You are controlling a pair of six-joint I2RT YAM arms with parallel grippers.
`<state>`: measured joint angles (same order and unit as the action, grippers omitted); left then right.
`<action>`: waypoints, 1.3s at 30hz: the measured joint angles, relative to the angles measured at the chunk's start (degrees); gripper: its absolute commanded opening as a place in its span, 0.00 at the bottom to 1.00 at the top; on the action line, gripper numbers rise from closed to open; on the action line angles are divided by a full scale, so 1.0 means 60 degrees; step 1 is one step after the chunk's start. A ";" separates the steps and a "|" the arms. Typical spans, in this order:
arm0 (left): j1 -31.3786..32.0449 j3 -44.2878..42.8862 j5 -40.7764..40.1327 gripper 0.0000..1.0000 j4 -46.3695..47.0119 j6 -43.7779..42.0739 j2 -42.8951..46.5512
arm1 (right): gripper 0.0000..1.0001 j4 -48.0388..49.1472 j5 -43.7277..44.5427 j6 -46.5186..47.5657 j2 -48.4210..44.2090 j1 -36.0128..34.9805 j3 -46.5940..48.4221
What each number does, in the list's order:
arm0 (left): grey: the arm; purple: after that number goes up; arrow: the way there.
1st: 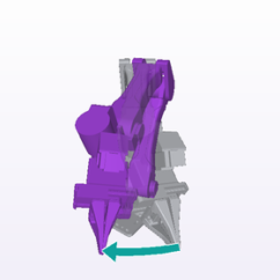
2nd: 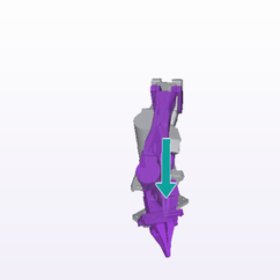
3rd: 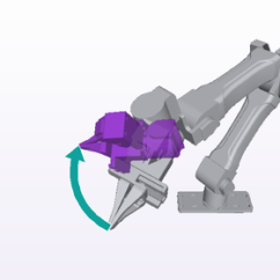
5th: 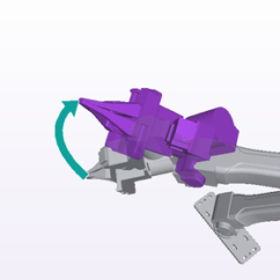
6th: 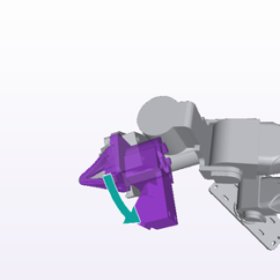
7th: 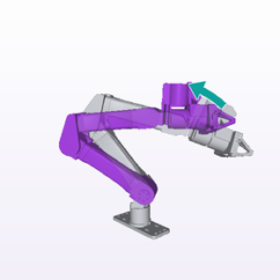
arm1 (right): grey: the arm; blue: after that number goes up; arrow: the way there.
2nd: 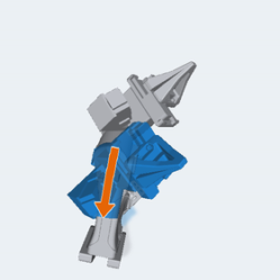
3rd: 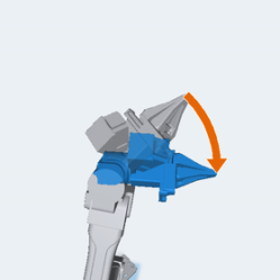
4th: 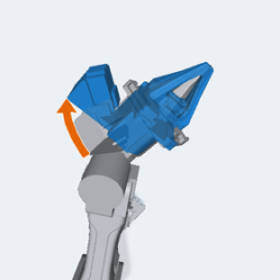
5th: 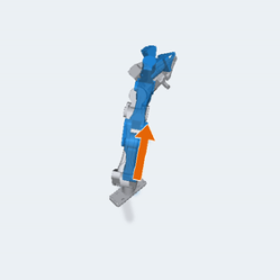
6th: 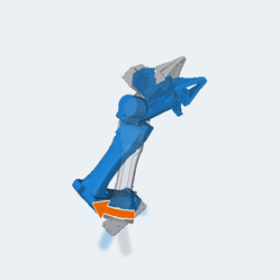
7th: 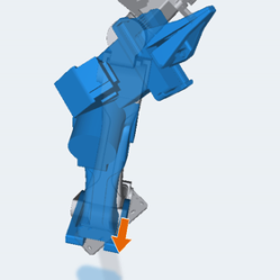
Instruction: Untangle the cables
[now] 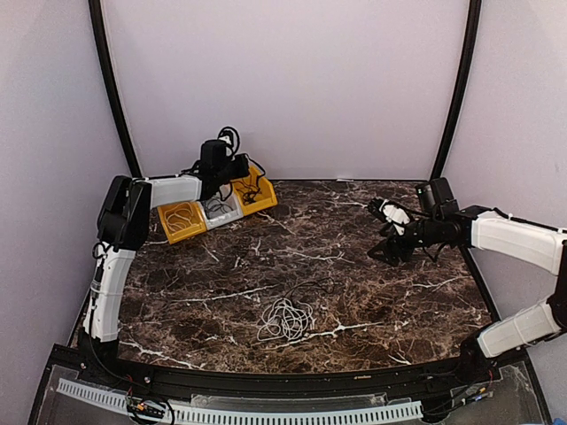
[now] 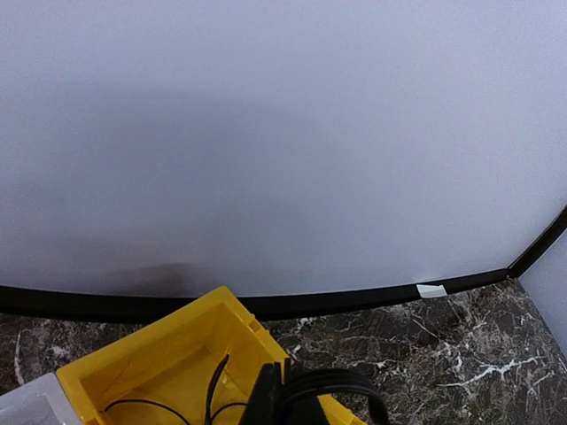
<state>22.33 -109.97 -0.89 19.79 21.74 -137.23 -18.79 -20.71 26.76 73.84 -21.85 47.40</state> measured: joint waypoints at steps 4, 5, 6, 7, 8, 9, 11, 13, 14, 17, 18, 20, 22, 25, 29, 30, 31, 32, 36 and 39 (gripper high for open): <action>-0.0018 -0.0113 0.0000 0.00 -0.0004 0.0146 -0.0317 | 0.77 0.0004 0.0007 0.0047 0.0091 0.0004 -0.0007; -0.0018 -0.0124 0.0000 0.00 0.0000 0.0186 -0.0379 | 0.77 0.0004 0.0011 0.0062 0.0117 0.0004 -0.0011; -0.0018 -0.0157 0.0000 0.00 0.0000 0.0233 -0.0437 | 0.77 0.0004 0.0015 0.0066 0.0146 0.0004 -0.0007; -0.0018 -0.0222 0.0022 0.00 0.0007 0.0277 -0.0528 | 0.78 0.0007 0.0015 0.0069 0.0178 0.0004 -0.0011; -0.0018 -0.0295 0.0098 0.00 0.0022 0.0324 -0.0623 | 0.78 0.0007 0.0015 0.0073 0.0204 0.0004 -0.0011; -0.0018 -0.0361 0.0211 0.00 0.0044 0.0393 -0.0718 | 0.78 0.0007 0.0015 0.0076 0.0233 0.0004 -0.0011; -0.0018 -0.0477 0.0539 0.00 0.0091 0.0492 -0.0896 | 0.78 0.0011 0.0018 0.0091 0.0270 0.0004 -0.0011; -0.0018 -0.0565 0.0856 0.00 0.0204 0.0627 -0.1038 | 0.78 0.0011 0.0018 0.0102 0.0291 0.0011 -0.0011; -0.0018 -0.0612 0.1049 0.00 0.0273 0.0710 -0.1107 | 0.78 0.0015 0.0015 0.0102 0.0306 0.0018 -0.0011; -0.0029 -0.0710 0.1625 0.00 0.0481 0.0922 -0.1268 | 0.78 0.0022 0.0015 0.0106 0.0335 0.0025 -0.0011; -0.0062 -0.0739 0.1847 0.01 0.0535 0.0987 -0.1304 | 0.78 0.0018 0.0015 0.0109 0.0339 0.0025 -0.0011; -0.0087 -0.0787 0.2273 0.01 0.0623 0.1111 -0.1351 | 0.78 0.0025 0.0015 0.0113 0.0339 0.0025 -0.0011; -0.0124 -0.0882 0.2652 0.01 0.0605 0.1271 -0.1388 | 0.78 0.0025 0.0015 0.0135 0.0339 0.0025 -0.0011; -0.0233 -0.0907 0.2871 0.02 0.0503 0.1570 -0.1388 | 0.78 0.0025 0.0015 0.0142 0.0339 0.0025 -0.0011; -0.0459 -0.0954 0.2874 0.11 0.0171 0.1858 -0.1333 | 0.78 0.0029 0.0007 0.0171 0.0339 0.0025 -0.0011; -0.0525 -0.0973 0.2794 0.13 -0.0018 0.1902 -0.1275 | 0.78 0.0029 0.0004 0.0175 0.0339 0.0025 -0.0011; -0.0565 -0.0973 0.2728 0.17 -0.0182 0.1876 -0.1220 | 0.78 0.0029 0.0000 0.0178 0.0339 0.0025 -0.0011; -0.0597 -0.0976 0.2663 0.18 -0.0430 0.1876 -0.1158 | 0.78 0.0029 0.0000 0.0182 0.0339 0.0025 -0.0011; -0.0667 -0.1198 0.2280 0.30 -0.1424 0.1749 -0.1071 | 0.78 0.0029 -0.0007 0.0208 0.0339 0.0025 -0.0011; -0.0681 -0.1326 0.1945 0.34 -0.2098 0.1610 -0.0994 | 0.78 0.0029 -0.0011 0.0211 0.0335 0.0025 -0.0011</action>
<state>18.24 -117.93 10.79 7.20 31.40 -143.20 -18.61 -20.78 28.03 75.85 -21.69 47.33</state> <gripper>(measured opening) 0.304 0.778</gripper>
